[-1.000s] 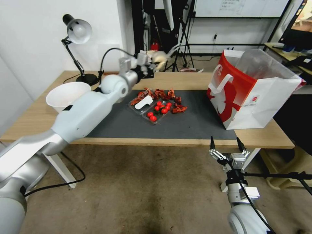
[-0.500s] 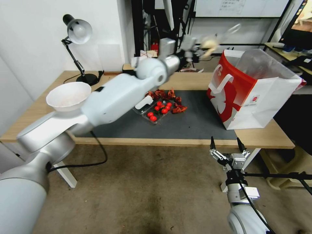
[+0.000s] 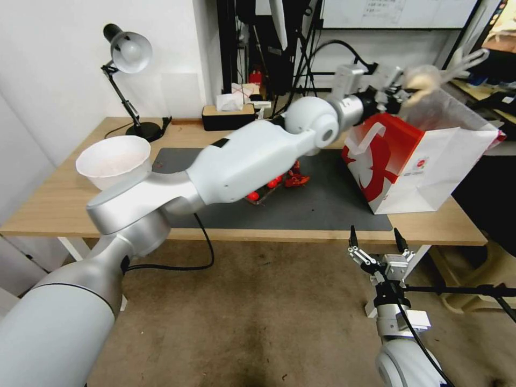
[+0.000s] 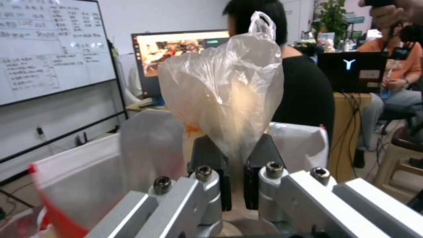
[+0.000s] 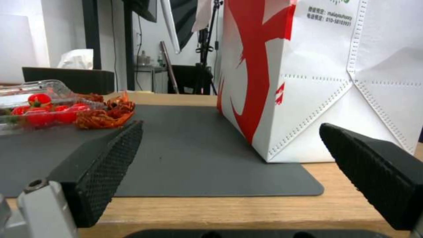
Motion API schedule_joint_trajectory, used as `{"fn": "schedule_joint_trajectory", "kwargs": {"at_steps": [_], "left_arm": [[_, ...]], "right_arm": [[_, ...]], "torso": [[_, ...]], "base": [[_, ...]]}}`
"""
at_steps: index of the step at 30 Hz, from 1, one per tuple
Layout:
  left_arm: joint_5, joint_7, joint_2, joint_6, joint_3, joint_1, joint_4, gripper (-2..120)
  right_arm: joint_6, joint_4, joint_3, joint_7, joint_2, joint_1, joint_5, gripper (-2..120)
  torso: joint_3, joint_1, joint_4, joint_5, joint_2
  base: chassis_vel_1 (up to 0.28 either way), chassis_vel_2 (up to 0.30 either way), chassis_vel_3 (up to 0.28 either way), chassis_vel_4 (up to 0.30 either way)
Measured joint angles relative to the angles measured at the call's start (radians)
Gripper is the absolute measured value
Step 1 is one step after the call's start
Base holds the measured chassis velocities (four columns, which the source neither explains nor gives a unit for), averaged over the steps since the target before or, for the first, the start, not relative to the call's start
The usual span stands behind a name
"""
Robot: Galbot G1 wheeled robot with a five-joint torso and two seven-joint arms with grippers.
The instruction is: Pick up the trash from the table and place it into the takeout bag.
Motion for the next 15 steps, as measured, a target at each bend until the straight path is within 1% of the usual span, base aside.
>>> {"fn": "schedule_joint_trajectory", "kwargs": {"at_steps": [6,13,14,15], "left_arm": [[0.018,0.0,-0.046,-0.003,0.022,0.012,0.037,3],[0.033,-0.001,-0.05,-0.013,0.039,0.009,0.05,3],[0.037,-0.009,-0.049,-0.013,0.041,0.009,0.053,7],[0.037,-0.009,-0.049,-0.013,0.041,0.009,0.053,7]], "right_arm": [[0.004,-0.001,-0.001,0.0,0.009,0.0,-0.001,100],[0.011,-0.006,-0.001,-0.001,0.013,-0.001,-0.002,100],[0.013,-0.008,-0.002,-0.002,0.015,-0.001,-0.002,100],[0.013,-0.008,-0.002,-0.002,0.015,-0.001,-0.002,100]], "torso": [[0.0,0.0,-0.0003,0.0,0.0],[0.0,0.0,-0.0001,-0.0001,0.0],[0.0,0.0,-0.0001,-0.0001,0.0],[0.0,0.0,-0.0001,-0.0001,0.0]], "base": [[0.0,0.0,0.0,0.0],[0.0,0.0,0.0,0.0],[0.0,0.0,0.0,0.0],[0.0,0.0,0.0,0.0]]}}
